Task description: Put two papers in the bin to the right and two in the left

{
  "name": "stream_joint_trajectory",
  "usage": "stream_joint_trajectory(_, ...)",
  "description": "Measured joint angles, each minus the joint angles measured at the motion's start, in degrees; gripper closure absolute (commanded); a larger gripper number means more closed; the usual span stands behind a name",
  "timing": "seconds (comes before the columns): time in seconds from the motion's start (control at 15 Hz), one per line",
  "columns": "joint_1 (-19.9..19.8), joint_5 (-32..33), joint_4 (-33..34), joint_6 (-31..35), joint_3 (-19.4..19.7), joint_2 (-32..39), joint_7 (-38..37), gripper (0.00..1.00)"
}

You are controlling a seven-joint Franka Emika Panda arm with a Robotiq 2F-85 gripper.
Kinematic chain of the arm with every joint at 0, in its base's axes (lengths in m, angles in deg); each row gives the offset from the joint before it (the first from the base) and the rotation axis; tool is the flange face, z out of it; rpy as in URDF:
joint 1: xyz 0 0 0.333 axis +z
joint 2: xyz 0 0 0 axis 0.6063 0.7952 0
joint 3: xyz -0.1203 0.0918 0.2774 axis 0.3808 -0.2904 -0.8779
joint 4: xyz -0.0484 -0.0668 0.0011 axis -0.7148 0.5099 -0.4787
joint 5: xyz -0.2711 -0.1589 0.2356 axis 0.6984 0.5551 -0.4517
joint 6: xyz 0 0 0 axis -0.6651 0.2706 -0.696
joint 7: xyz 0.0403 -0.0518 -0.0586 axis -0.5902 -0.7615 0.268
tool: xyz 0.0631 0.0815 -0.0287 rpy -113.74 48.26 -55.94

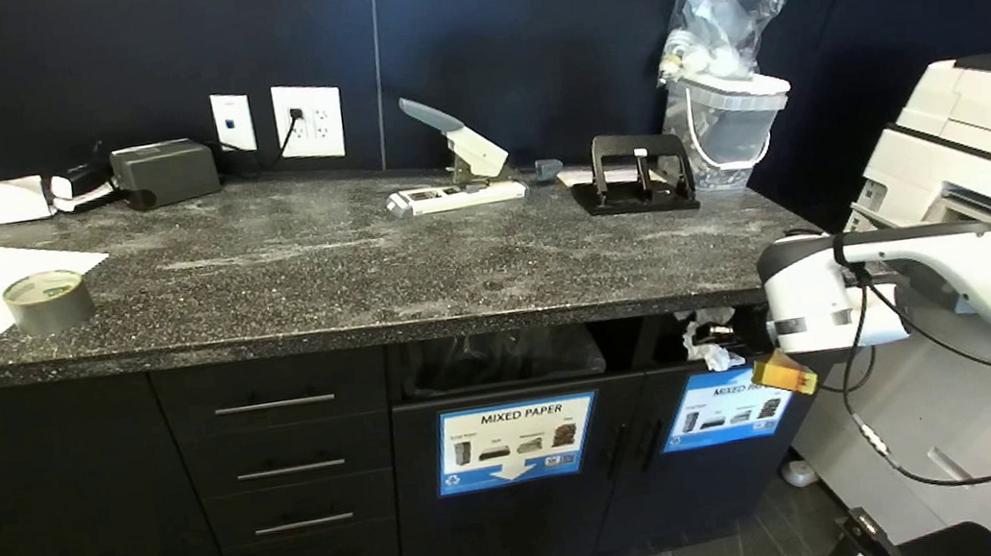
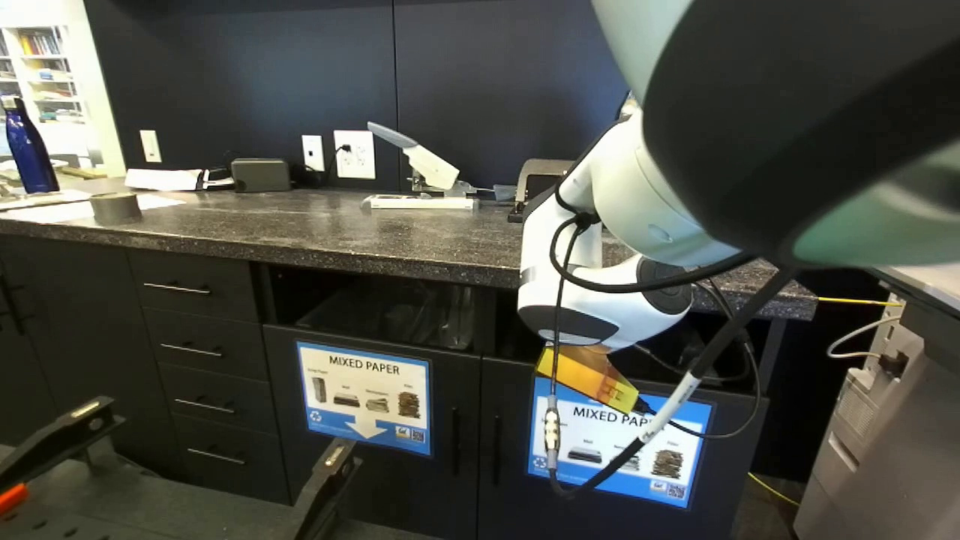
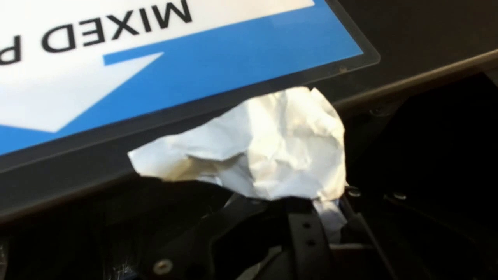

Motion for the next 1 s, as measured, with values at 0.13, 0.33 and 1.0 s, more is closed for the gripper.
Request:
stream_joint_trajectory(0.13, 0.13, -2.28, 0.3, -0.1, -0.3, -0.01, 1.76, 0.93)
stream_joint_trajectory(0.33, 0.6, -5.75, 0.98, -0.44, -0.4, -0.06, 3.64, 0.61)
stream_joint_trajectory(1.0, 2.4, -5.2, 2.3, -0.49, 1.95, -0.26, 7.32, 0.0)
